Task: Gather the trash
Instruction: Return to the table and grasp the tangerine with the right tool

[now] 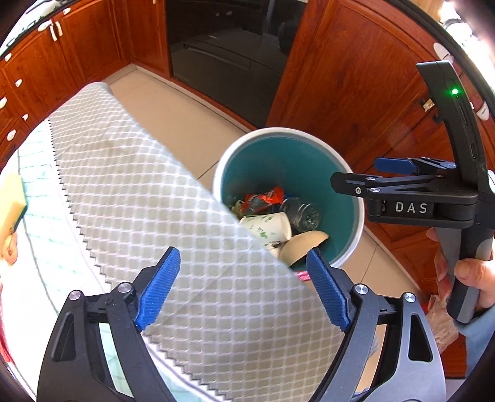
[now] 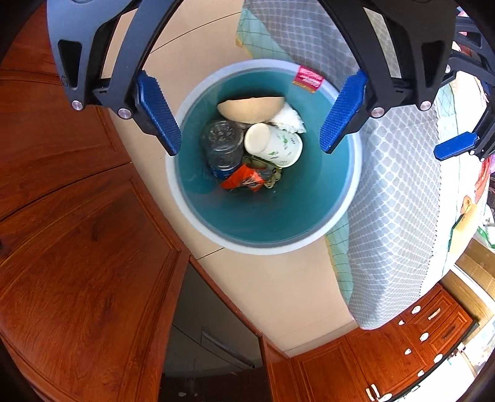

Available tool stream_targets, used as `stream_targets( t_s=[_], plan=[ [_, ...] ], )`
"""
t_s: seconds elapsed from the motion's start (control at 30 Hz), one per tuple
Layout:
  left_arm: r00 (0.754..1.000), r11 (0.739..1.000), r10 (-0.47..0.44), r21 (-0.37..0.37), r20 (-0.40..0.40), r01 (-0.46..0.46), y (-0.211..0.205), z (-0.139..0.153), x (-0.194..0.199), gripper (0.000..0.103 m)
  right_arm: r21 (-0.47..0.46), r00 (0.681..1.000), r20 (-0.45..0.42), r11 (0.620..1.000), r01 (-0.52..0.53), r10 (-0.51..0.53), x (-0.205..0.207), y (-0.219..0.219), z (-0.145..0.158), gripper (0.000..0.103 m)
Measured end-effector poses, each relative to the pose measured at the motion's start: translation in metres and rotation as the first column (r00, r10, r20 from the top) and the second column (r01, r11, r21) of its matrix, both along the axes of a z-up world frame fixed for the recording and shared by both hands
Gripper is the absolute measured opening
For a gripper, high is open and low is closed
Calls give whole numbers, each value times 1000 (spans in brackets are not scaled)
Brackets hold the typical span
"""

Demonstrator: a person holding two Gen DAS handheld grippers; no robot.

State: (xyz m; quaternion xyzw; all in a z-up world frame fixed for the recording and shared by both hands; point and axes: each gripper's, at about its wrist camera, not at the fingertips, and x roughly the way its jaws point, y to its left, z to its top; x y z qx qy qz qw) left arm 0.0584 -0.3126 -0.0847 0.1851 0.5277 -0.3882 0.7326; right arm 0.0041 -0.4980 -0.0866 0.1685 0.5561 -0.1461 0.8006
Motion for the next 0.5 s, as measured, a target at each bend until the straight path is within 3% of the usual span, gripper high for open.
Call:
stream_targets(
  t_s=[0.27, 0.5],
  plan=[
    [996, 997, 82, 0, 28, -82, 68, 13, 20, 87, -20, 996, 11, 996, -86, 86, 24, 55, 15, 87],
    [978, 979, 202, 4, 52, -202, 150, 21, 50, 87, -37, 979, 25, 979, -201, 202, 67, 125, 29, 87]
  ],
)
